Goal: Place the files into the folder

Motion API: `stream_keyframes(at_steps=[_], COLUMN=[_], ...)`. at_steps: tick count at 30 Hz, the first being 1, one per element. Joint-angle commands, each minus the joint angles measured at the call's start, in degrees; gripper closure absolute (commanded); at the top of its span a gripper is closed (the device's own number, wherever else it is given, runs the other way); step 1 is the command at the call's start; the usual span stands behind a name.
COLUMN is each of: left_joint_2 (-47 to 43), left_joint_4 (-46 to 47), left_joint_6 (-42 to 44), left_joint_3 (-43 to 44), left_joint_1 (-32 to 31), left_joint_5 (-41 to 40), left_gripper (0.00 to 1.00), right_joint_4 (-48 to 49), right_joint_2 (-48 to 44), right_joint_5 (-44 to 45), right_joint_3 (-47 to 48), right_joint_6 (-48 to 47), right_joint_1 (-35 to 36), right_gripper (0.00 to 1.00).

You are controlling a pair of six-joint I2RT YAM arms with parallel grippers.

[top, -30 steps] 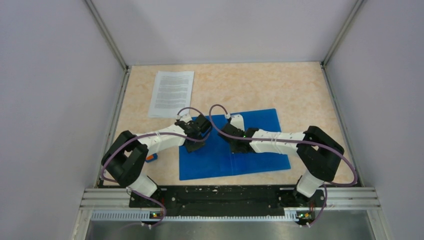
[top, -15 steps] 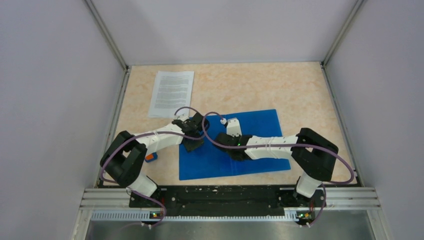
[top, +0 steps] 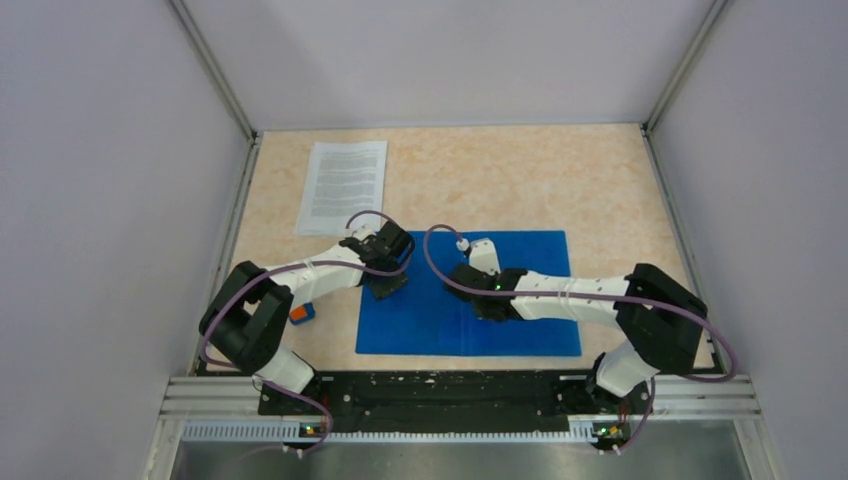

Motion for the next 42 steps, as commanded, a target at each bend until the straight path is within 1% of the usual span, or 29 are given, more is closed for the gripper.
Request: stream_keyframes(at_steps=[1,5,8,10,13,17,29,38,42], left_joint_2=[6.4,4.6,3.7,3.4,2.8,1.3,-1.2,-1.8,-2.1], left_joint_4=[-3.0,-3.5,-4.0,-4.0,-4.0,-4.1,-4.4,-4.2,-3.8], left_joint_6=[0.7,0.2,-0.3,-0.8,-2.2,-4.2,-6.0,-5.9,-5.9], left_joint_3=[-6.8,-7.1,-7.1,-7.2,-7.5,-7.8,-8.7,-9.1,-9.0], left_joint_1=[1.1,0.0,-1.0,-1.7,-3.0,-4.6,-5.8,-5.8,-5.8], left_joint_5=[-2.9,-3.1,-3.6,-3.2,-2.8,-2.7,-2.8,-2.8,-2.1], left_gripper=[0.56,0.54,0.54,0.55,0.54,0.55,0.55,0.55,0.55], right_joint_4=[-5.6,-3.9,-2.8,-1.3,0.7,1.2,5.9,3.1,2.2], right_joint_2=[-5.0,-6.5,-7.8,-8.3,-8.1,-6.3,-2.0,-2.7,-1.1], right_joint_5=[-4.5,-8.4,-10.7,-13.7,-15.8,-16.2,-14.3,-9.2,-9.2], right_joint_3=[-1.0,-0.6,0.9,1.7,1.6,1.4,0.2,-1.0,-0.4], right_joint_6=[-2.9,-2.9,-2.0,-0.7,2.3,4.9,9.2,10.9,9.6], right_joint_1=[-3.4,-5.8,-6.0,-6.0,-5.9,-5.9,-5.9,-6.0,-6.3], right_gripper=[0.94,0.88,0.81,0.79,0.79,0.84,0.84,0.84,0.84])
